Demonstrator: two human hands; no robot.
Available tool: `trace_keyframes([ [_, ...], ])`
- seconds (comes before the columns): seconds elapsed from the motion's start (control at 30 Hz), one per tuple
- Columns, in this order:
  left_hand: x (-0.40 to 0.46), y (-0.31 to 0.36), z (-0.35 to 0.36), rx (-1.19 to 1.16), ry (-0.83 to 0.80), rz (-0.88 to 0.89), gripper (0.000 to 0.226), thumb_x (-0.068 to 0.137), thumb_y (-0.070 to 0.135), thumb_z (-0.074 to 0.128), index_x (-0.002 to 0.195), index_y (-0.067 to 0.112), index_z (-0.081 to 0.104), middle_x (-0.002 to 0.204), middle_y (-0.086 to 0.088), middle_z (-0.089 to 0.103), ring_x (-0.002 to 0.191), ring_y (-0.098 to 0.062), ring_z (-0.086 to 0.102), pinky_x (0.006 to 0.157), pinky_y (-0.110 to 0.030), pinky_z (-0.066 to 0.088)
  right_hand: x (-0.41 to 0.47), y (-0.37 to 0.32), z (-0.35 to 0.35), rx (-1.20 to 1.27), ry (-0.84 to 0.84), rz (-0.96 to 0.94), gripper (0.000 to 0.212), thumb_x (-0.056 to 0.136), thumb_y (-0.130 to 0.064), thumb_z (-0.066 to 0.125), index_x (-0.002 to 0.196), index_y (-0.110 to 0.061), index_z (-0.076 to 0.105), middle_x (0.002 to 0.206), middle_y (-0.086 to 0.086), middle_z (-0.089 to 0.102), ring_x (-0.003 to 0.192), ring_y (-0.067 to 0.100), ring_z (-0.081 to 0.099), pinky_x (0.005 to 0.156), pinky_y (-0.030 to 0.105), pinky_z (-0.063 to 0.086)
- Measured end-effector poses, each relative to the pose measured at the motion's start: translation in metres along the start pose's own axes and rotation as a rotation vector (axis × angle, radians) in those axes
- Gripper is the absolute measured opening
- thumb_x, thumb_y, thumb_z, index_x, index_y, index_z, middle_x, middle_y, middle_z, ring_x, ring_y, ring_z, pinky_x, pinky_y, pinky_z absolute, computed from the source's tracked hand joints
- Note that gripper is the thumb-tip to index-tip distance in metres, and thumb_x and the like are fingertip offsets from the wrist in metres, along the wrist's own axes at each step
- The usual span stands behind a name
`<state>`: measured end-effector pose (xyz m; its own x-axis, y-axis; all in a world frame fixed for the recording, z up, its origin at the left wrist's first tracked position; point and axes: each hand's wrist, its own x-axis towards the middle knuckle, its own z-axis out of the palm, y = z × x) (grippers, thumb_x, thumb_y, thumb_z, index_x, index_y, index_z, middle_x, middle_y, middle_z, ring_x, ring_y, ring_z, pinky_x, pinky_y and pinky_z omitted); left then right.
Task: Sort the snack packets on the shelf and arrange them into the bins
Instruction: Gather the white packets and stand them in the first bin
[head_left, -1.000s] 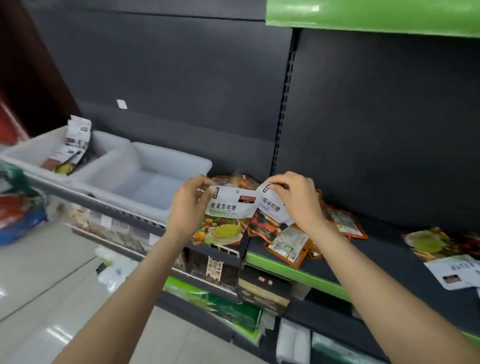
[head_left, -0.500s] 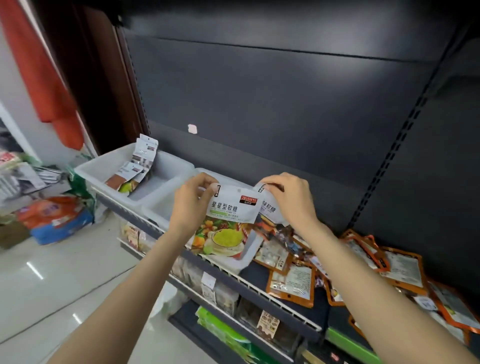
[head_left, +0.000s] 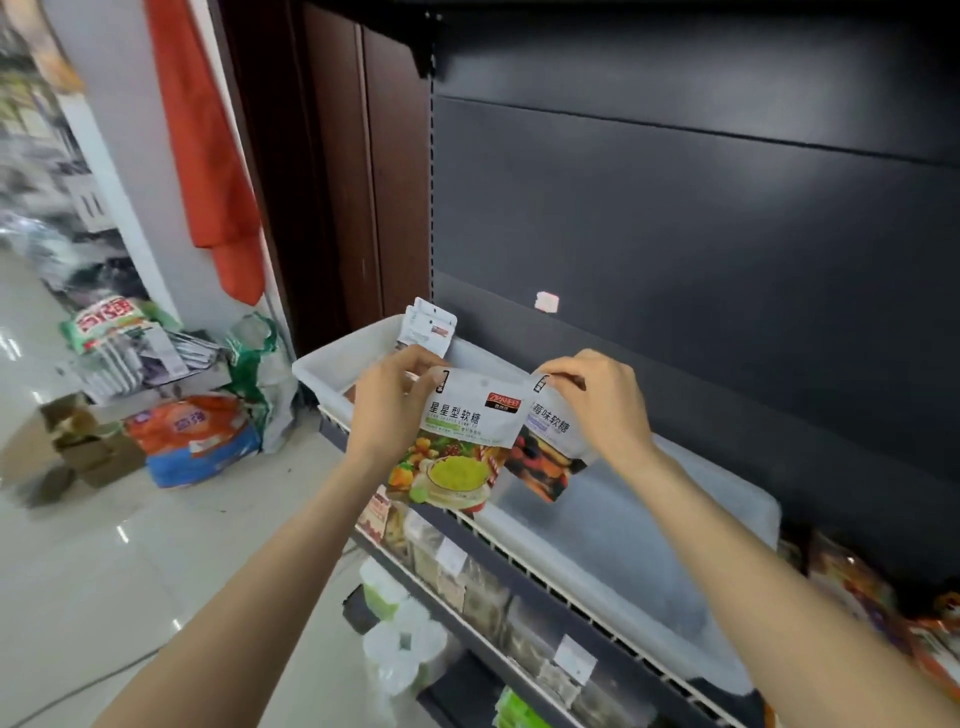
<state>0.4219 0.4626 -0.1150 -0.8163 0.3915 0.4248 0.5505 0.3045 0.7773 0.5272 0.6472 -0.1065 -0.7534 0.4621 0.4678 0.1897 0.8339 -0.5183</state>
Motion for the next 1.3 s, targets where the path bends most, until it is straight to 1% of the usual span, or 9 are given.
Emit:
trace_keyframes([
  [0.1,0.031,-0.039,-0.034,-0.035,-0.022,0.015,0.013,0.093,0.013,0.056,0.084,0.020,0.062,0.087,0.004,0.065,0.073,-0.004,0.054,0.063,-0.012,0.042,0.022,-0.037,0.043,0.005,0.037,0.027,0.016,0.089,-0.015,0.062,0.096,-0.022,0.075,0.084,-0.005,0.062,0.082,0.021,0.061,0.067,0.032,0.046],
  [0.2,0.062,-0.070,-0.061,-0.032,-0.037,0.016,0.012,0.094,0.013,0.055,0.085,0.015,0.063,0.089,0.002,0.066,0.075,-0.010,0.056,0.070,-0.030,0.047,0.042,-0.071,0.082,-0.019,0.051,0.054,0.017,0.089,-0.016,0.062,0.097,-0.023,0.075,0.090,-0.001,0.065,0.085,0.022,0.061,0.068,0.033,0.046],
  [0.47,0.133,-0.138,-0.080,-0.086,-0.100,-0.026,0.011,0.094,0.017,0.057,0.086,0.019,0.064,0.092,-0.003,0.065,0.081,-0.016,0.058,0.070,-0.029,0.043,0.084,-0.108,0.146,-0.011,0.049,0.130,0.017,0.090,-0.015,0.062,0.099,-0.022,0.075,0.091,0.001,0.067,0.085,0.022,0.061,0.072,0.039,0.050],
  [0.6,0.170,-0.161,-0.075,-0.116,-0.142,-0.023,0.010,0.094,0.016,0.057,0.088,0.018,0.064,0.093,-0.002,0.064,0.083,-0.013,0.057,0.071,-0.023,0.043,0.115,-0.105,0.171,0.004,0.011,0.165,0.017,0.089,-0.015,0.062,0.098,-0.021,0.075,0.083,-0.005,0.063,0.082,0.018,0.059,0.070,0.031,0.043],
  [0.73,0.209,-0.189,-0.070,-0.131,-0.210,-0.009,0.010,0.094,0.016,0.056,0.087,0.017,0.063,0.091,-0.002,0.064,0.085,-0.016,0.058,0.076,-0.028,0.046,0.147,-0.105,0.194,0.029,0.004,0.184,0.015,0.088,-0.015,0.063,0.096,-0.017,0.076,0.094,-0.001,0.073,0.083,0.014,0.059,0.069,0.021,0.036],
  [0.9,0.235,-0.230,-0.066,-0.129,-0.370,0.018,0.011,0.093,0.018,0.058,0.083,0.022,0.061,0.084,0.006,0.062,0.082,-0.009,0.056,0.071,-0.021,0.040,0.171,-0.103,0.224,0.003,-0.049,0.234,0.018,0.090,-0.014,0.062,0.103,-0.015,0.074,0.104,0.000,0.072,0.096,0.016,0.063,0.076,0.021,0.040],
  [1.03,0.257,-0.263,-0.068,-0.045,-0.501,0.022,0.012,0.092,0.018,0.060,0.082,0.023,0.064,0.081,0.009,0.064,0.078,-0.004,0.056,0.066,-0.014,0.038,0.192,-0.110,0.247,0.050,-0.122,0.245,0.016,0.088,-0.012,0.064,0.100,-0.013,0.075,0.105,-0.002,0.072,0.099,0.012,0.064,0.098,0.033,0.043],
  [1.2,0.287,-0.300,-0.063,0.056,-0.595,-0.025,0.014,0.088,0.013,0.061,0.080,0.024,0.065,0.081,0.000,0.071,0.083,-0.016,0.064,0.075,-0.027,0.047,0.212,-0.117,0.295,0.117,-0.174,0.321,0.017,0.088,-0.007,0.063,0.099,-0.011,0.074,0.104,-0.001,0.072,0.087,0.006,0.060,0.079,0.023,0.049],
  [1.3,0.299,-0.310,-0.057,0.080,-0.665,-0.030,0.007,0.086,0.017,0.064,0.084,0.023,0.063,0.080,0.005,0.069,0.086,-0.018,0.064,0.076,-0.028,0.047,0.221,-0.111,0.317,0.073,-0.159,0.402,0.019,0.089,-0.007,0.062,0.101,-0.014,0.073,0.104,-0.002,0.072,0.092,0.010,0.062,0.087,0.030,0.050],
])
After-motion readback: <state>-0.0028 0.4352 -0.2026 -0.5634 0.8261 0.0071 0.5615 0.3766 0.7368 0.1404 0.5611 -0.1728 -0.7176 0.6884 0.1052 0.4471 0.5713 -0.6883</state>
